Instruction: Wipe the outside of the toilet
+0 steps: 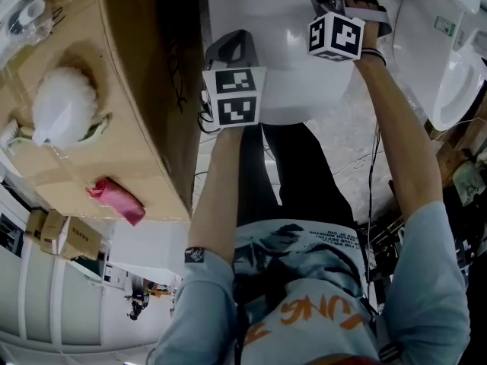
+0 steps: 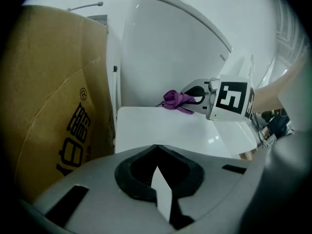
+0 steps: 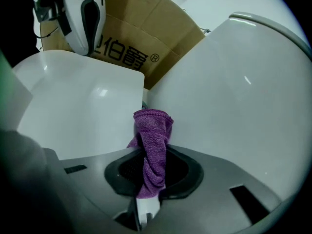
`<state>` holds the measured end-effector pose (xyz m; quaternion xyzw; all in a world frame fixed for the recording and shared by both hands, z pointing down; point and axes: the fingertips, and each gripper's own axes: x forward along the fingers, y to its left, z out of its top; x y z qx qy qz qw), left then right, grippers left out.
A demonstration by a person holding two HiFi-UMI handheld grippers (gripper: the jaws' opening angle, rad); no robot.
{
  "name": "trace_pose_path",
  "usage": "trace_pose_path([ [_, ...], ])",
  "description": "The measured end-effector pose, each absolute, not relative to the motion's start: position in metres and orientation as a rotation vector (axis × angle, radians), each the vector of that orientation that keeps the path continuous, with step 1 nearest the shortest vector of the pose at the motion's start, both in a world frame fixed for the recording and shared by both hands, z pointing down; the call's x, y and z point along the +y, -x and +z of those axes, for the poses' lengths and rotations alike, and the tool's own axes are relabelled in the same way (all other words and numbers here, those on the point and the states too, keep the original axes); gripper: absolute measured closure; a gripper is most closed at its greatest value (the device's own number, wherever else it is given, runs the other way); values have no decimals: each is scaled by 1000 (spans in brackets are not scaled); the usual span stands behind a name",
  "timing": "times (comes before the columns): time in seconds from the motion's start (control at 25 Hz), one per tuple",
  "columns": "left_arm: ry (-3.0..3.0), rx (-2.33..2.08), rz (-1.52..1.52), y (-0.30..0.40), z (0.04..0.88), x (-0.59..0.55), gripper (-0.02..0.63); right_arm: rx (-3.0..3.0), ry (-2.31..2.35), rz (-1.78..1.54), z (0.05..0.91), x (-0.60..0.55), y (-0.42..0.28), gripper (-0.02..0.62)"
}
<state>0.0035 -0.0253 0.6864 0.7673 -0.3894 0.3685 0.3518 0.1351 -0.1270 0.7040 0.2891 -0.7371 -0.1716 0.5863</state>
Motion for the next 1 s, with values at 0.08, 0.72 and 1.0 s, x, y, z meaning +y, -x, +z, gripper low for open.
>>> trace_pose_path([
  [0.08, -2005, -1007, 981, -4, 686, -22, 581, -1703, -673, -395, 705, -124, -146, 534],
  [0.72, -2031, -1068, 972, 2, 674, 6, 581, -1465, -739, -199, 712, -95, -260, 534],
  [1.0, -2019, -1135, 942, 22, 661, 19, 581, -1346, -832, 121, 720, -50, -314, 515],
])
